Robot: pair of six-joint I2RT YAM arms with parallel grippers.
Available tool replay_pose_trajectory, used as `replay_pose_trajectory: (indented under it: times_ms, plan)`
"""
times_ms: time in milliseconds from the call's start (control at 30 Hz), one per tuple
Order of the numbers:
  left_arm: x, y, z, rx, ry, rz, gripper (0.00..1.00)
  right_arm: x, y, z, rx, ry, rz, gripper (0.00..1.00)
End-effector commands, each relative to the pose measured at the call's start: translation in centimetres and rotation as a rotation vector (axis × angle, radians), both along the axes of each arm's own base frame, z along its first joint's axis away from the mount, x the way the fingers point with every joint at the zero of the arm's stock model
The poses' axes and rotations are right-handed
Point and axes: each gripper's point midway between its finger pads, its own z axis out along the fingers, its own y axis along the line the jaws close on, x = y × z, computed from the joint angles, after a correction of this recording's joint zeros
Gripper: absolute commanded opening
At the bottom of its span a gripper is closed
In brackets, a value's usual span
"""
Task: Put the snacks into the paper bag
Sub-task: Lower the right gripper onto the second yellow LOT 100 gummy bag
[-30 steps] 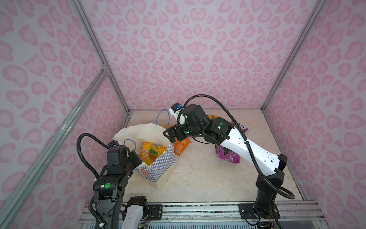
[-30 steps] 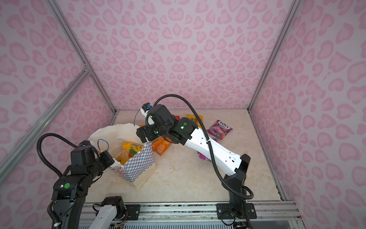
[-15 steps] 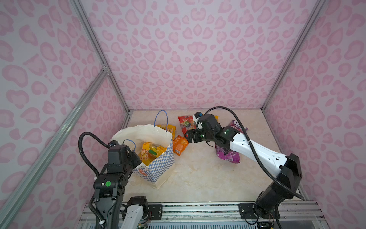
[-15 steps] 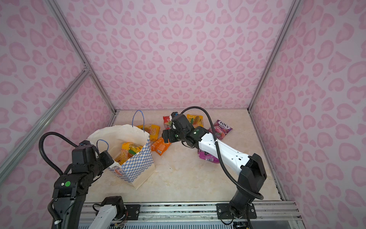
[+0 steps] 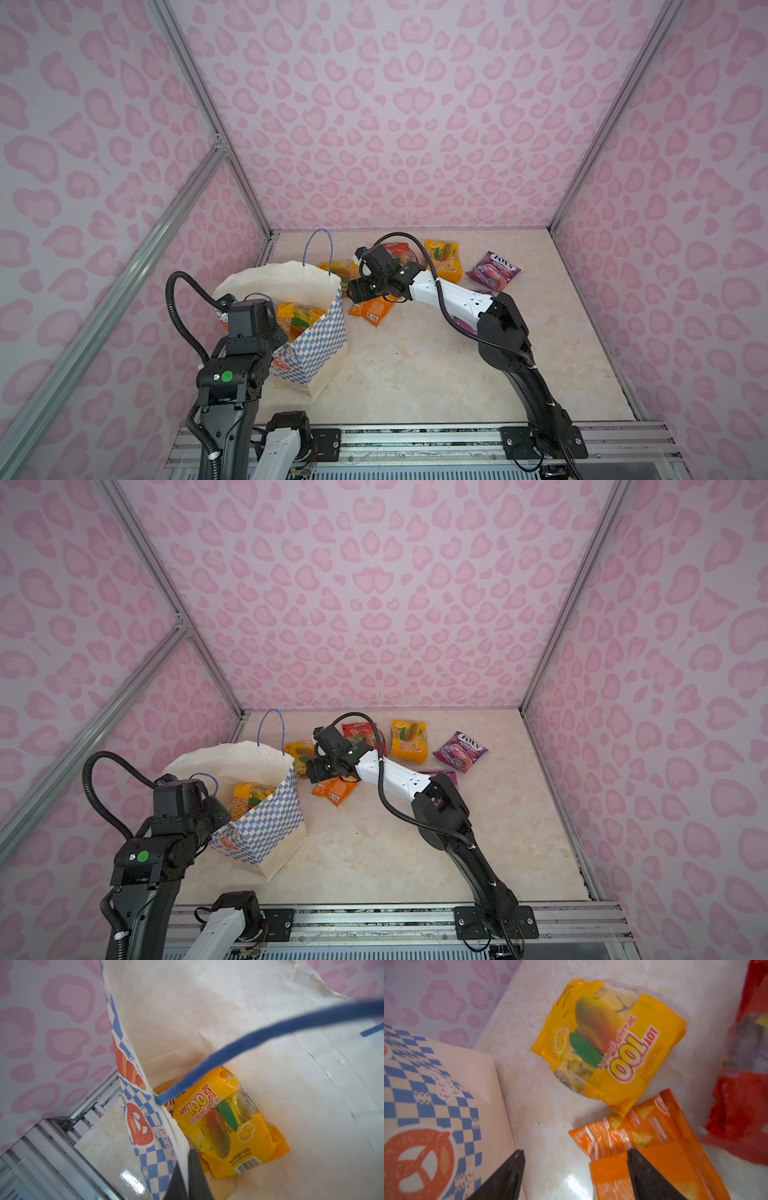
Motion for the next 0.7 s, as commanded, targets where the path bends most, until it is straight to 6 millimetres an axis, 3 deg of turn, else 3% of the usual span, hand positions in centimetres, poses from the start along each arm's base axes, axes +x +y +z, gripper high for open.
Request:
replay_pose_trajectory:
  times_ms: [0, 167, 433, 600, 667]
  plan:
    - [-0.1, 1.2, 1.2, 0.049, -0.031, 0.059, 0.04, 0.4, 1.2, -2.7, -0.126, -0.049, 0.04, 0.97]
    - [0.1, 0.9, 0.5, 0.031, -0.02, 0.046, 0.04, 2.9, 1.8, -4.8, -0.22, -0.138, 0.009, 0.98]
    - [0.6, 0.2, -0.5, -0.008, -0.014, 0.023, 0.03, 3.9, 1.1, -8.1, -0.336, -0.227, 0.005, 0.98]
    - [0.9, -0.2, -0.7, -0.036, -0.023, 0.01, 0.03, 6.7, -2.7, -10.8, -0.363, -0.134, -0.126, 0.98]
    - [1.0, -0.4, -0.8, -0.045, -0.022, 0.004, 0.03, 7.9, -4.7, -11.3, -0.363, -0.087, -0.196, 0.93]
